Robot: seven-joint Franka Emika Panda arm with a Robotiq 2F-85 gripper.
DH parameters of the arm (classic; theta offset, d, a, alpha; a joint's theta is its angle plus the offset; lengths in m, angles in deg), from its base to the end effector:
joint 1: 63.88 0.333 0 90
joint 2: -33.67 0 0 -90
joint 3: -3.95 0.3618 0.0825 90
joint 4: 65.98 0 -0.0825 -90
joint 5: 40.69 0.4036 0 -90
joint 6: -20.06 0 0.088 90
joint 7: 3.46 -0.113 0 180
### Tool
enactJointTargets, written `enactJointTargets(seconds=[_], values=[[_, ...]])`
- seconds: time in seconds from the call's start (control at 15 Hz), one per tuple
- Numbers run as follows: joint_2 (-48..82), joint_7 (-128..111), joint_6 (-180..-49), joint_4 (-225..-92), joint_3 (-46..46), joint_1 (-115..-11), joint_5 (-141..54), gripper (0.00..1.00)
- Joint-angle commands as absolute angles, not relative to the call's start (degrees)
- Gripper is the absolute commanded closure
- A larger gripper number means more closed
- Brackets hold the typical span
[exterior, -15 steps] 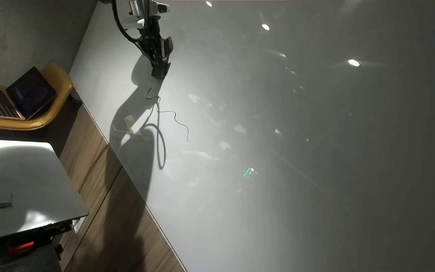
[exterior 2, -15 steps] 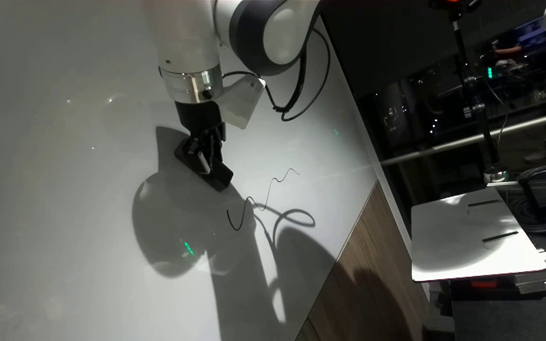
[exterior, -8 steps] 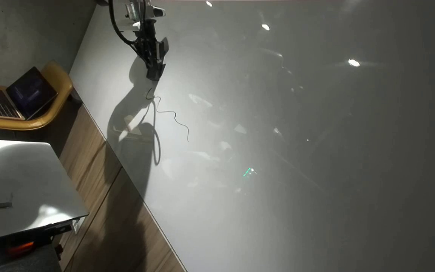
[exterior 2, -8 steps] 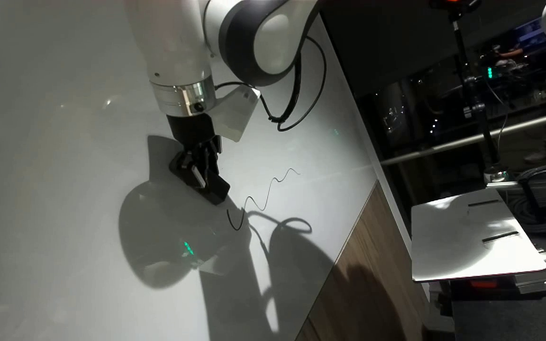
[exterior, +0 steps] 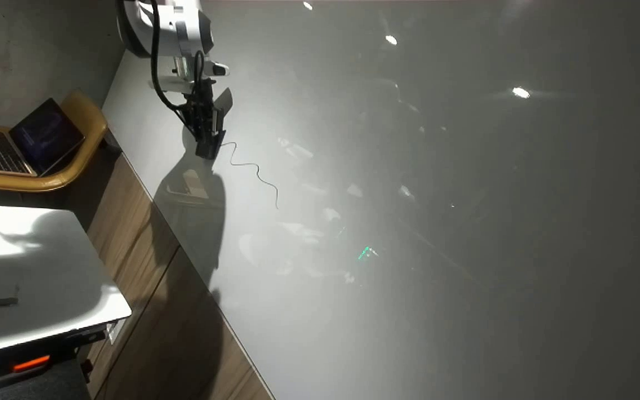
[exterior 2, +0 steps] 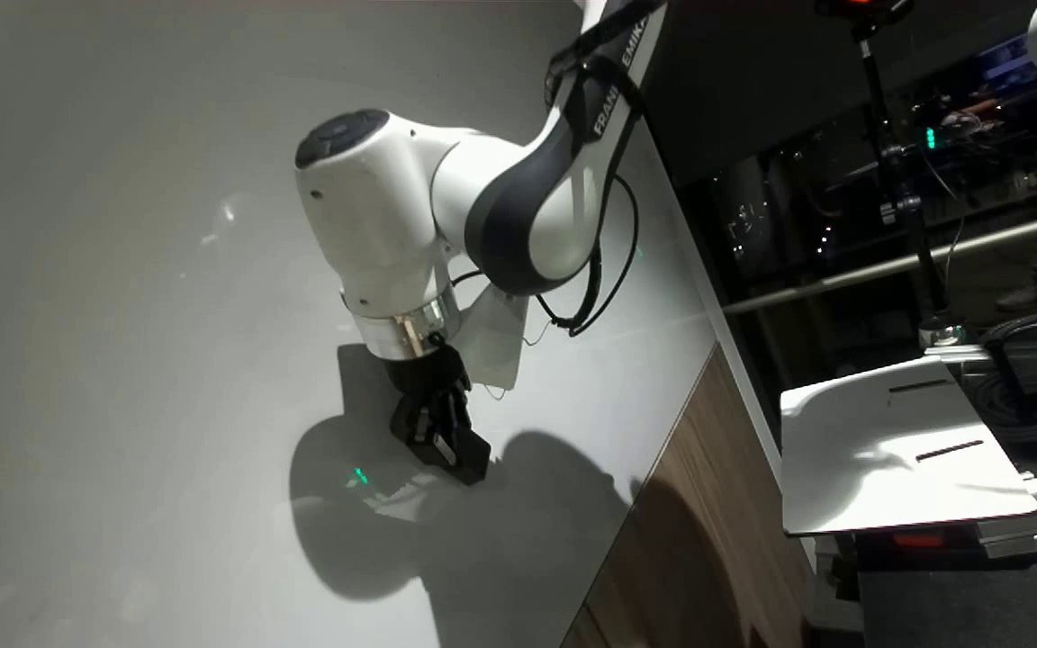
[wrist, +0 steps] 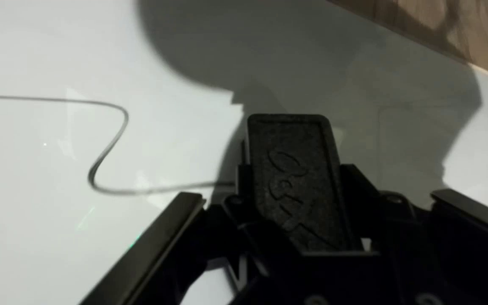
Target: Use the black eraser to wipe the whiteboard.
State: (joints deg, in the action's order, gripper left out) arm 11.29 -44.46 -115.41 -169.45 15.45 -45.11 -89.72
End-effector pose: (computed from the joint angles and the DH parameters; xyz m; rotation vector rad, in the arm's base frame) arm 0.6159 0.3291 0.3784 2.6588 0.4869 0.6657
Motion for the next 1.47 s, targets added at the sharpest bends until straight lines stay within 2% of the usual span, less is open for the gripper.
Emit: enactJointTargets(seconds=[0.0, 0.53, 0.93, 1.4], values=[[6.4, -41.4, -118.4, -164.4, 11.0, -45.6, -92.2, 0.71], [20.0, -42.0, -118.9, -177.7, 7.2, -48.2, -98.5, 0.71], [28.3, -44.1, -124.3, -186.7, 3.6, -56.6, -103.3, 0.71], [31.2, -44.7, -132.8, -189.5, -1.7, -65.3, -105.3, 0.71]])
